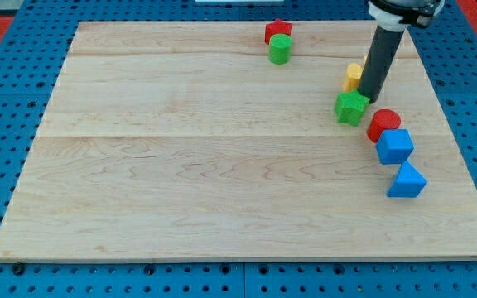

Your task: Push the green star closer to the green circle

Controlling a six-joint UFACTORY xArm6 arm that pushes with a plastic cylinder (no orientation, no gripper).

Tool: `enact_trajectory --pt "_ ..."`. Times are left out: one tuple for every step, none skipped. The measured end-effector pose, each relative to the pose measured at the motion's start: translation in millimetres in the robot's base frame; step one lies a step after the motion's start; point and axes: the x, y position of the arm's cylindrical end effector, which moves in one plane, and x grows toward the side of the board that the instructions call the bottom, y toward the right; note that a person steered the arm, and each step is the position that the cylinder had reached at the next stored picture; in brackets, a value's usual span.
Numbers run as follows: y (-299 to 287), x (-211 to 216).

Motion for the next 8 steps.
enact_trajectory --pt "4 25" --pt "-5 53" --pt "-35 66" --pt "-55 46" --pt "-85 12" --pt "-113 -11" --pt "-119 -29" --pt "-109 -30"
